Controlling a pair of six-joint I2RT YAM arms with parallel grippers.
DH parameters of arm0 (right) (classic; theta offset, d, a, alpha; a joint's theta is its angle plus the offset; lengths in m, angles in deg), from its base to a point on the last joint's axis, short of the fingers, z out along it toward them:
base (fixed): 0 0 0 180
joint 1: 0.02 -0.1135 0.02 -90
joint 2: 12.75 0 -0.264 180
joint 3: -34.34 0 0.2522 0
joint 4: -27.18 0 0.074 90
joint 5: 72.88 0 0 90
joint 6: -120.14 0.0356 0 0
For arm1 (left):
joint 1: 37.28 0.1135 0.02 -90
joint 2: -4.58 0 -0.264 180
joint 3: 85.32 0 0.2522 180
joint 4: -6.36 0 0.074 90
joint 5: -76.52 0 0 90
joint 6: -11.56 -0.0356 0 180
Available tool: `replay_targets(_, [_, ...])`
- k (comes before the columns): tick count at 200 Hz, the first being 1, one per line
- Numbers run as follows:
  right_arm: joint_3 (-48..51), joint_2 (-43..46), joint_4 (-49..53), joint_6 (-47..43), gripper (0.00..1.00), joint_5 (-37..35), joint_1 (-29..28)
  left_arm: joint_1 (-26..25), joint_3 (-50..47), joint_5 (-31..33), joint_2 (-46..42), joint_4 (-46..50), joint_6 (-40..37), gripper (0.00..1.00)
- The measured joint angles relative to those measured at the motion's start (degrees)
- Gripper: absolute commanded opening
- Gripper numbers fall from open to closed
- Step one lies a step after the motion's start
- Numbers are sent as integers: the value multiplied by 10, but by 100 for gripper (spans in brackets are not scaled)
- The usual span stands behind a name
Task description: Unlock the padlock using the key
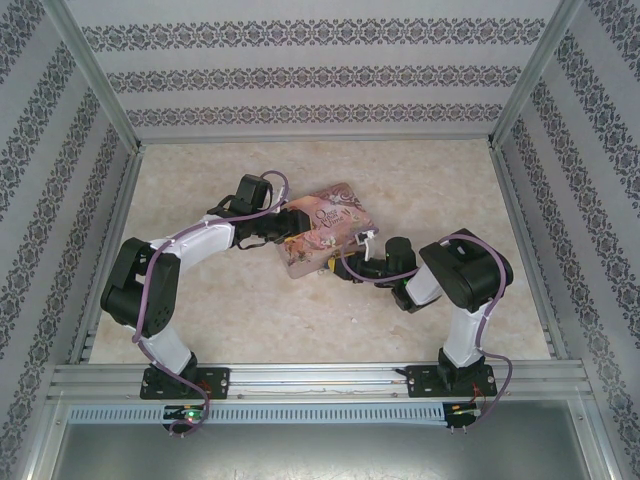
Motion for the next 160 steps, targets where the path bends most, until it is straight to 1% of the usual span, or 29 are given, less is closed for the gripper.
replay_targets(111, [7, 0, 5, -11, 0, -24, -7, 1, 4, 9, 2, 0, -1, 48])
replay_targets(160, [14, 0, -7, -5, 0, -40, -13, 1, 3, 10, 2, 0, -2, 48])
